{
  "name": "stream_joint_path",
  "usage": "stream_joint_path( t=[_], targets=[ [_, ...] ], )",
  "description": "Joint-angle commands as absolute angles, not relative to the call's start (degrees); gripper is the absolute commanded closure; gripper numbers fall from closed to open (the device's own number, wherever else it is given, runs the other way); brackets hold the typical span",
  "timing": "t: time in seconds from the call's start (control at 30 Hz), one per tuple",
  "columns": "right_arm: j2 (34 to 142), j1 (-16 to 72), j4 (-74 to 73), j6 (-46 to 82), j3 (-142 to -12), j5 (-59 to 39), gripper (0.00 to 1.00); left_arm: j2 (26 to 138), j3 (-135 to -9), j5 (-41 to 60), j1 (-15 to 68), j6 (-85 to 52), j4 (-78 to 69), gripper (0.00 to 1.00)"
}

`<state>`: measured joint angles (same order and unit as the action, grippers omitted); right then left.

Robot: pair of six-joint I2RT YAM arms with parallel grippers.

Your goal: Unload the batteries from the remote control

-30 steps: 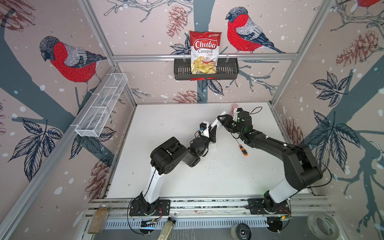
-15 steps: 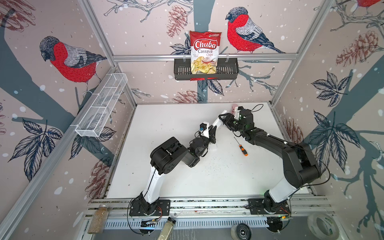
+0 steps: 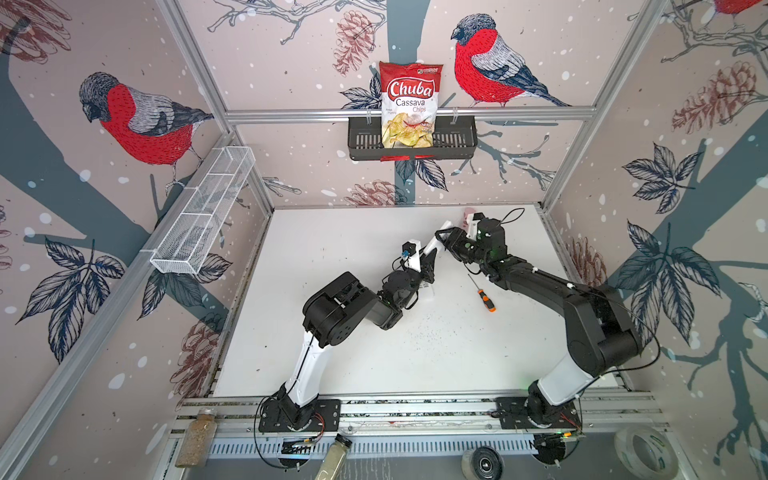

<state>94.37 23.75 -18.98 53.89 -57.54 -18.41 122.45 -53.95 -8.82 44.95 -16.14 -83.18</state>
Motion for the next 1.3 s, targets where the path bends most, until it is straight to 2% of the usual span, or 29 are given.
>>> stream_joint_path(
  t=[0.0, 0.3, 0.7, 0.87, 1.27],
  targets=[
    [94.25, 23.83, -20.21, 53.37, -57.74, -19.71, 0.75, 122.7, -54.33, -8.53, 44.82, -16.77, -83.32, 0.74],
    [95.51, 21.9, -18.4, 51.81, -60.03, -22.79, 0.76, 122.7, -52.97, -6.0, 44.77, -16.26, -85.4, 0.76],
    [97.39, 21.18, -17.06, 50.78, -62.31, -25.41, 0.78, 122.21, -50.86, -4.52, 44.74, -15.73, -87.15, 0.68],
    [97.47, 21.18, -16.86, 50.45, -62.23, -24.98, 0.79, 121.64, -49.44, -4.81, 44.74, -15.82, -87.76, 0.74],
    [98.13, 20.75, -17.05, 50.27, -62.13, -24.83, 0.79, 120.69, -47.86, -5.64, 44.82, -15.94, -88.24, 0.79]
  ],
)
